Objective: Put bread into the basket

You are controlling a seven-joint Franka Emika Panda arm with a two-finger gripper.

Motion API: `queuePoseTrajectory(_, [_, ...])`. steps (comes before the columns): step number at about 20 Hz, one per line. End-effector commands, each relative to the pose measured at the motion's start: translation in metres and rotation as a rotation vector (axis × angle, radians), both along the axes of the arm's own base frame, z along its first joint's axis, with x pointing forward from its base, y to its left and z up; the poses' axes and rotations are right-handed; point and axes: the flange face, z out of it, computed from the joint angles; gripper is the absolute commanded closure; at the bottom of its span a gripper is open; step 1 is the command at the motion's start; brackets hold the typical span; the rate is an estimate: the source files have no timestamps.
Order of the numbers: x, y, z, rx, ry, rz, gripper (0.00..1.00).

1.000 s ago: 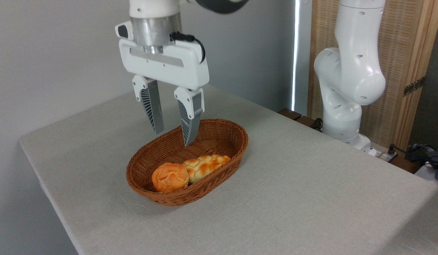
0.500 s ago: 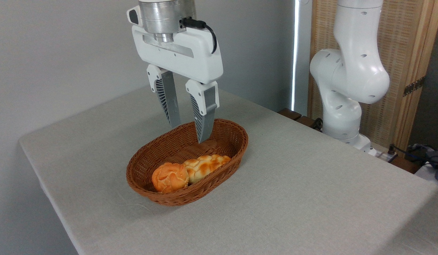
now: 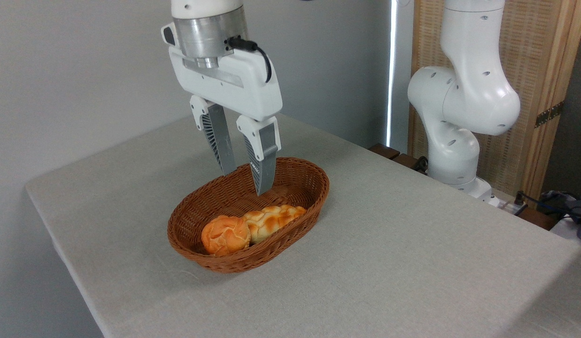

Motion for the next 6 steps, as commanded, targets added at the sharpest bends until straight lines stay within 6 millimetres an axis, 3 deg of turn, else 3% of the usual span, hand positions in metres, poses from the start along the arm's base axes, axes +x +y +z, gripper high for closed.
queuePoseTrajectory(1, [0.0039,-0.002,-0.0004,-0.012,0.021,-0.016,0.0])
queuePoseTrajectory(6, [0.0044,-0.0012,0.0006,-0.012,0.016,-0.014,0.0])
